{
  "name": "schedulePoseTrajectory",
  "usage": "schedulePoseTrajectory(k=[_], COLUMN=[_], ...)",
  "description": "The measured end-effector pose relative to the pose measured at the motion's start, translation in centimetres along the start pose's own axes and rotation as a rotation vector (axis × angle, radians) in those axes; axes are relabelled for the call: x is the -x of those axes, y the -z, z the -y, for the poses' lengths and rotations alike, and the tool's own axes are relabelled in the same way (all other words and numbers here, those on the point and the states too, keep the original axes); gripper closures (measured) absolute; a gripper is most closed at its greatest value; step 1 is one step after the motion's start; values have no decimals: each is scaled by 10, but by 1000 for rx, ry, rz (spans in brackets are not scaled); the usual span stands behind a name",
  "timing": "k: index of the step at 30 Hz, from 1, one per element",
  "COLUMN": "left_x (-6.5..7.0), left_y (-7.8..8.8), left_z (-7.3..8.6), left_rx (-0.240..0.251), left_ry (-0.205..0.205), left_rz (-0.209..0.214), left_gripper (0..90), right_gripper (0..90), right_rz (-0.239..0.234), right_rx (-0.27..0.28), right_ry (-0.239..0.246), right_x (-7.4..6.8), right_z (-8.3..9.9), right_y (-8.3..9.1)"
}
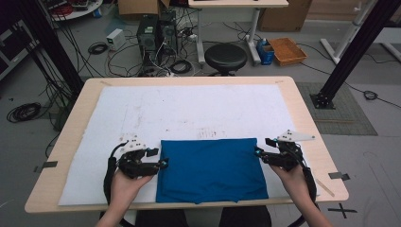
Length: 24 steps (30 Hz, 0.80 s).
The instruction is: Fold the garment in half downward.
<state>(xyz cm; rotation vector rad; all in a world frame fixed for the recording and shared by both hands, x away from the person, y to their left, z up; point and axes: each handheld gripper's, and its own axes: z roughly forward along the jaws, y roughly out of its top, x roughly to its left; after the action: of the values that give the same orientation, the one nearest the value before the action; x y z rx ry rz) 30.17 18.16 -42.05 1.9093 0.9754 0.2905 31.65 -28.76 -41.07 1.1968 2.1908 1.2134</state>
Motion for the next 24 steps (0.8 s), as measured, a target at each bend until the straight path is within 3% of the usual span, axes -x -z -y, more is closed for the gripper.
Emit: schedulePoseTrajectory(k=[6,10,15,19,24], left_x=[-22,-32,-40,-40,-39], left_y=[-21,-37,-52,-57,-58], left_z=[-19,-27,-22,-19,-15], left_rx=[11,2,-38,-80,-101], left_ry=[-3,25,84,104,105], left_rz=[-64,-89,-82,-94,-119], left_gripper=[441,477,512,553,672], right_gripper=[336,444,506,543,689], right_rz=[15,14,37,45,25], right_rx=[-23,-34,-65,-111,-159], right_ry=[-48,-150,-208,-200,-157], right_x=[17,30,37,38,33], right_z=[-12,-14,-13,-11,-9], right_y=[-24,-35,-45,-55,-64])
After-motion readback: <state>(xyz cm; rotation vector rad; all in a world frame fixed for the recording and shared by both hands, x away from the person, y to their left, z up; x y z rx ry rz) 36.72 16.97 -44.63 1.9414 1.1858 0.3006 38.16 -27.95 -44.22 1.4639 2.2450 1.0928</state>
